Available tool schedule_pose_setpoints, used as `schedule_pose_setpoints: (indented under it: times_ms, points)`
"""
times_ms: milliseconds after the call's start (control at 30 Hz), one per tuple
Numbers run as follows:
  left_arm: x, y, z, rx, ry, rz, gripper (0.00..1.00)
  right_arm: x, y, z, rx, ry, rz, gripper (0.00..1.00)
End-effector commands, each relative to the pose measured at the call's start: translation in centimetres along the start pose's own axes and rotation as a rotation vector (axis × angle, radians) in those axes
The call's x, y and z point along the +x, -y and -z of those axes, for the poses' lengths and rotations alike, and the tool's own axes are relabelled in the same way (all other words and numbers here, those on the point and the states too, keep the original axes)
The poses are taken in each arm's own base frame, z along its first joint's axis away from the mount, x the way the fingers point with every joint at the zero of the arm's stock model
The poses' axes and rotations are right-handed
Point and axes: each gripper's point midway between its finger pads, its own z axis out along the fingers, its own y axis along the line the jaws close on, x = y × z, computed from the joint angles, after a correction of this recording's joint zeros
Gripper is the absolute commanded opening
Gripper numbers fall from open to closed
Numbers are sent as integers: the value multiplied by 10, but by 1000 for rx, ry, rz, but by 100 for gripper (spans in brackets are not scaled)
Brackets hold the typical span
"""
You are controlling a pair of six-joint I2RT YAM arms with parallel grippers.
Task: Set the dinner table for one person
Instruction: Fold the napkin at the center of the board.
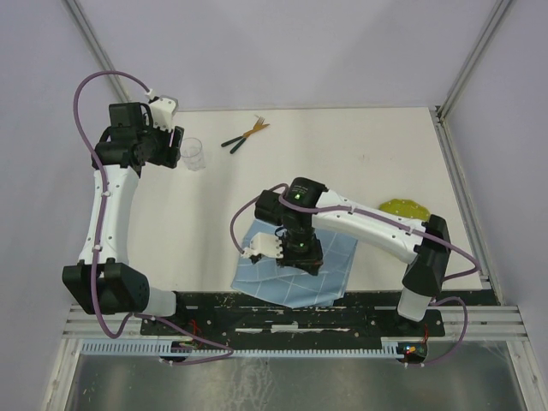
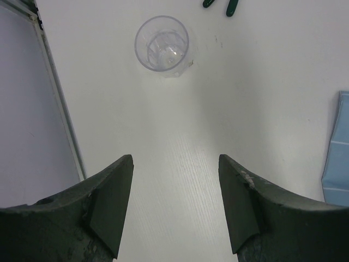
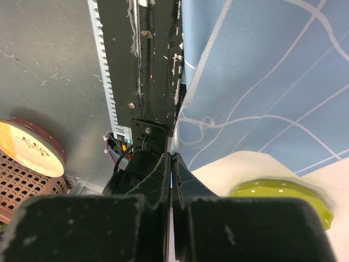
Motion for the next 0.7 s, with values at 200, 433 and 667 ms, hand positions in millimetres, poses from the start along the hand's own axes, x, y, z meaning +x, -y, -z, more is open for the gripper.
schedule_pose_setpoints:
  times_ms: [200,433,667]
  points:
    - [-18,-6,12,-29,66,-78,70,27,-43,4,-73,-152,59,2]
    - [-19,-5,12,-25,67,-84,70,28,-57,-10,-110,-213,92,2]
    - [-20,-5,13,-25,70,-85,70,22,-41,-20,-41,-260,71,42]
